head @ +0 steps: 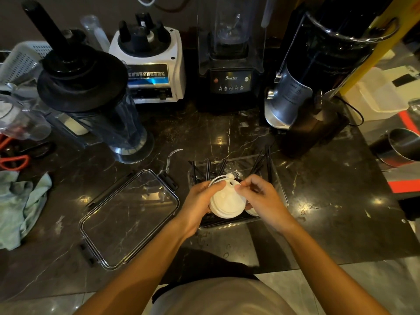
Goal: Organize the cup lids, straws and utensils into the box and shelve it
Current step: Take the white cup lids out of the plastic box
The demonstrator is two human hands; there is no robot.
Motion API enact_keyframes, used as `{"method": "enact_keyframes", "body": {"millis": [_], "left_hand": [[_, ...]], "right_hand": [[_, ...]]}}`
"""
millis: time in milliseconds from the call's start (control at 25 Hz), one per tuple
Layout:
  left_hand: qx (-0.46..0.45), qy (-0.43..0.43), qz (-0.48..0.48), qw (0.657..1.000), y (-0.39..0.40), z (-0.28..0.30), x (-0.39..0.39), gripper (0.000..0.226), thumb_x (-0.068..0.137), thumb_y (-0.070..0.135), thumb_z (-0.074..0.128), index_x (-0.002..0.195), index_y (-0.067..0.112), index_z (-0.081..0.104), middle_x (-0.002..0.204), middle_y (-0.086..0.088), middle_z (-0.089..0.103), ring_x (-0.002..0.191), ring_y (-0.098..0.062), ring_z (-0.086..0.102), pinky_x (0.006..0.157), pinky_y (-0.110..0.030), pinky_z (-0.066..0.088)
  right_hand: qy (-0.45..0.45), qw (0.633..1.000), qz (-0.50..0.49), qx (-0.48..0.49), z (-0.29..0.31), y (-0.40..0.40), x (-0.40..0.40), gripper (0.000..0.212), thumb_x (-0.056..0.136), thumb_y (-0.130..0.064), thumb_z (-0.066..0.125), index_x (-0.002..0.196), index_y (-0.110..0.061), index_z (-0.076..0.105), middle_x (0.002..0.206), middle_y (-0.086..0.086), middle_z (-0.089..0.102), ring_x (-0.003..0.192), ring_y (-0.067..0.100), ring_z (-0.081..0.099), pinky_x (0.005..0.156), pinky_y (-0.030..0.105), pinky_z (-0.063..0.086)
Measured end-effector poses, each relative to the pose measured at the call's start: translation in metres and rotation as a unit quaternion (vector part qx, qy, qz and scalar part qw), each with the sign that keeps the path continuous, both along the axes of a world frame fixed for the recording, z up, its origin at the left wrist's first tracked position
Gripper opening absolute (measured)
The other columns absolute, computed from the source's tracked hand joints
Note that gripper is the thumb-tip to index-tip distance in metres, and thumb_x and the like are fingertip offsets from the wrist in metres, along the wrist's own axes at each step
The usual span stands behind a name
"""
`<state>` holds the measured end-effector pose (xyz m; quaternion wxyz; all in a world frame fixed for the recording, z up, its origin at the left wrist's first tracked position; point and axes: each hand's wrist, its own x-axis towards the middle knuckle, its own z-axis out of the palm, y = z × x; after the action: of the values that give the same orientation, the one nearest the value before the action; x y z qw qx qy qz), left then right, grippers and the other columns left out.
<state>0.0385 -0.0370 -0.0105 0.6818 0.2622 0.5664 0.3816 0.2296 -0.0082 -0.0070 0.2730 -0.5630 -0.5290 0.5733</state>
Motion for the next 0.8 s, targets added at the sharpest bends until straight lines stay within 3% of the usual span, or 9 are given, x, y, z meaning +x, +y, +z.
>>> {"method": "enact_keyframes", "body": {"millis": [120, 360, 560, 680, 800], "left_hand": [[-0.001, -0.007, 0.006, 1.000, -0.002, 0.001, 0.001, 0.034, 0.099, 0.035, 0.066, 0.123, 0.013, 0.073, 0.120, -0.015, 0.076, 0.118, -0.037, 0.069, 0.109, -0.059, 0.049], [0.040, 0.019, 0.066, 0.997, -0.002, 0.001, 0.003, 0.027, 0.098, 0.030, 0.068, 0.120, 0.015, 0.074, 0.118, -0.012, 0.075, 0.118, -0.034, 0.068, 0.099, -0.050, 0.056], [0.036, 0.027, 0.073, 0.996, -0.001, -0.002, 0.003, 0.022, 0.097, 0.028, 0.069, 0.116, 0.017, 0.075, 0.113, -0.008, 0.078, 0.113, -0.030, 0.070, 0.088, -0.038, 0.057], [0.006, 0.008, 0.079, 0.997, 0.002, -0.006, 0.002, 0.028, 0.096, 0.023, 0.072, 0.124, 0.017, 0.071, 0.121, -0.009, 0.074, 0.117, -0.030, 0.068, 0.093, -0.047, 0.058], [-0.009, 0.006, 0.081, 0.997, 0.005, -0.010, 0.000, 0.036, 0.093, 0.011, 0.073, 0.129, 0.012, 0.066, 0.124, -0.013, 0.073, 0.119, -0.033, 0.067, 0.098, -0.053, 0.056]], "right_hand": [[0.029, 1.000, -0.012, 0.000, 0.001, 0.000, -0.001, 0.008, 0.094, -0.029, 0.072, 0.089, -0.027, 0.067, 0.081, -0.013, 0.066, 0.077, 0.004, 0.065, 0.062, 0.023, 0.053], [0.054, 0.998, 0.006, 0.020, 0.003, -0.001, -0.009, 0.017, 0.091, -0.028, 0.077, 0.101, -0.018, 0.068, 0.079, -0.006, 0.063, 0.076, 0.011, 0.063, 0.063, 0.026, 0.051], [0.017, 1.000, 0.017, 0.005, 0.002, 0.001, -0.001, 0.021, 0.098, -0.040, 0.063, 0.101, -0.019, 0.070, 0.086, -0.007, 0.071, 0.078, 0.008, 0.068, 0.067, 0.023, 0.053], [-0.102, 0.993, -0.022, 0.049, -0.001, 0.010, 0.019, 0.010, 0.100, -0.032, 0.063, 0.098, -0.025, 0.069, 0.088, -0.009, 0.070, 0.079, 0.007, 0.068, 0.068, 0.025, 0.052], [-0.319, 0.941, 0.056, 0.101, -0.003, 0.020, 0.041, 0.014, 0.098, -0.028, 0.066, 0.110, -0.021, 0.067, 0.104, -0.003, 0.070, 0.091, 0.017, 0.066, 0.076, 0.035, 0.054]]}}
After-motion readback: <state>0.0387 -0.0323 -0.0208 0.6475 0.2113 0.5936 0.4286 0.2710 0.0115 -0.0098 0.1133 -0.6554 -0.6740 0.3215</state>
